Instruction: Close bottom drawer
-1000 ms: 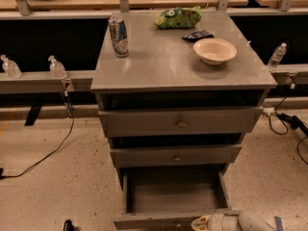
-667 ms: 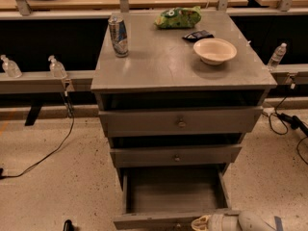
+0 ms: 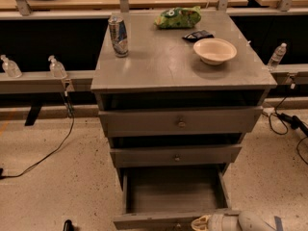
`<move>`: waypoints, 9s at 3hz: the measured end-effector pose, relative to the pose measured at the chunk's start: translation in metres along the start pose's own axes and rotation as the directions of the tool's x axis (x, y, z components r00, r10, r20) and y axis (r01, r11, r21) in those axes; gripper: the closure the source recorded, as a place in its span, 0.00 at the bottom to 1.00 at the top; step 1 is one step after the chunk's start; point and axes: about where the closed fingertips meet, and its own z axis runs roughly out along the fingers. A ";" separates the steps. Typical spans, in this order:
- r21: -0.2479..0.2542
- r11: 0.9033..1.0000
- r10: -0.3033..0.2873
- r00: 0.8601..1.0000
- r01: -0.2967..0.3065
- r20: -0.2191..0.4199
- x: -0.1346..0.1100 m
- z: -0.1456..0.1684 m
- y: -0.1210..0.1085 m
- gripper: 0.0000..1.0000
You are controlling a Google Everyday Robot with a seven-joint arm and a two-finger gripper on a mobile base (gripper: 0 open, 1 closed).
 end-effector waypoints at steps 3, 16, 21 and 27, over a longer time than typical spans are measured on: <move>0.007 1.000 -0.008 1.000 0.008 0.005 -0.001 0.001 -0.001 0.51; 0.194 0.920 -0.367 0.921 0.339 0.131 0.019 0.056 -0.026 1.00; 0.209 0.883 -0.460 0.862 0.420 0.213 -0.004 0.043 -0.047 1.00; 0.169 0.946 -0.304 0.935 0.275 0.182 0.038 0.054 -0.022 1.00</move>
Offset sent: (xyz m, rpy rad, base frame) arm 0.0724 0.0233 0.0221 0.0903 -0.5765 -0.0111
